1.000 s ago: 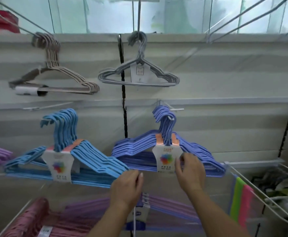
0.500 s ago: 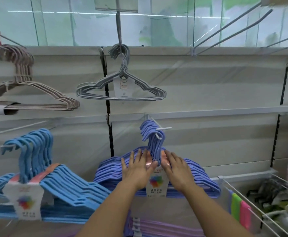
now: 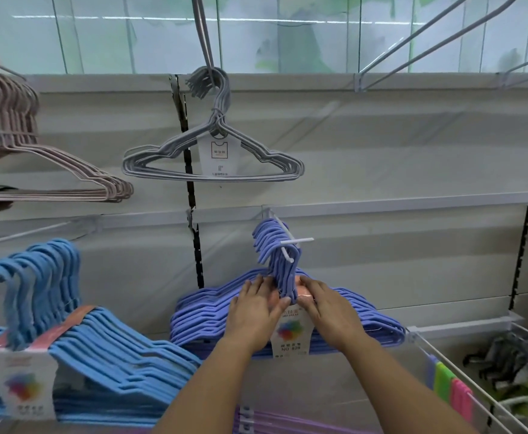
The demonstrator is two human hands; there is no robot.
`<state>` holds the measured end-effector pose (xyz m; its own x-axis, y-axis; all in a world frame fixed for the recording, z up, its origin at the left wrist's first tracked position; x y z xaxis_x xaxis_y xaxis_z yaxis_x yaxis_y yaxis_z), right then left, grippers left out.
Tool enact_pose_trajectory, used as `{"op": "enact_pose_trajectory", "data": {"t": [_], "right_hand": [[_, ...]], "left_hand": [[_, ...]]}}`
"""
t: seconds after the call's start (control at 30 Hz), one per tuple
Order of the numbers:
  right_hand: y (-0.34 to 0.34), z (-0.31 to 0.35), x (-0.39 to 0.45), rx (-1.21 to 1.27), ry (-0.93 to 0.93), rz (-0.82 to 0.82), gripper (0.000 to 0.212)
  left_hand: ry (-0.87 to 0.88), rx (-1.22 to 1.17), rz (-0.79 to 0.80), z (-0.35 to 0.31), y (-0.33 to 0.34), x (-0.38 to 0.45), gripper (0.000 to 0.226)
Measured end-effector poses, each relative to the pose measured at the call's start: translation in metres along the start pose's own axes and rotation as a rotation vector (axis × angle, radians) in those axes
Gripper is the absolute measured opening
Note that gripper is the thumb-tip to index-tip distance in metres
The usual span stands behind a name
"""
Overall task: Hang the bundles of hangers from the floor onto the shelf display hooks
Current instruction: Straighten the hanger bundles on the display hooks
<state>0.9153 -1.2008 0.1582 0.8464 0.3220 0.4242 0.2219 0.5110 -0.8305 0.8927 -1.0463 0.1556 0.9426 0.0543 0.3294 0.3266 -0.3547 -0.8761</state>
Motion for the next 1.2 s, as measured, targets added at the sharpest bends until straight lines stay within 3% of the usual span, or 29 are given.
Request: {"op": "enact_pose_trajectory", "data": {"t": [0.5,0.6,0.7,0.87,1.03,1.2], "right_hand": [[0.007,-0.011,0.022,0.040,0.041,-0.022,0.053],[0.004,-0.005,0.020,0.126,0.095,-0.054,0.067],[-0.008,0.011,0.019,0.341,0.114,-0.187,0.079],[-0.028,0.049,0.025,0.674,0.159,-0.209,0.045],[-0.024,0.057,0.018,0.729,0.182,-0.183,0.046],[-0.018,0.056,0.014,0.822,0.222,-0.140,0.052]], "left_hand": [[-0.059,0.027,-0.083,-0.002,0.002,0.009,0.062],[-0.067,-0.040,-0.068,-0.002,0.004,0.008,0.063],[-0.070,-0.125,-0.059,-0.003,0.003,0.005,0.068],[-0.105,-0.296,-0.104,-0.005,-0.004,-0.003,0.088],[-0.052,-0.470,-0.188,-0.017,-0.019,-0.014,0.093],[-0.091,-0.472,-0.297,-0.022,-0.035,-0.032,0.075]]}}
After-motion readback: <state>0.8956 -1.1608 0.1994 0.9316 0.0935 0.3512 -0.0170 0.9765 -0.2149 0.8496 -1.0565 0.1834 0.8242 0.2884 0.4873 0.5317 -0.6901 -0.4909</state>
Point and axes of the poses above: each hand's wrist, its own x-axis towards the middle knuckle, its own y-axis out of the palm, z = x × y, the point moved 6 cm from there along x, towards the middle knuckle, and after that the axes turned 1 degree about -y, right-handed, at the moved point
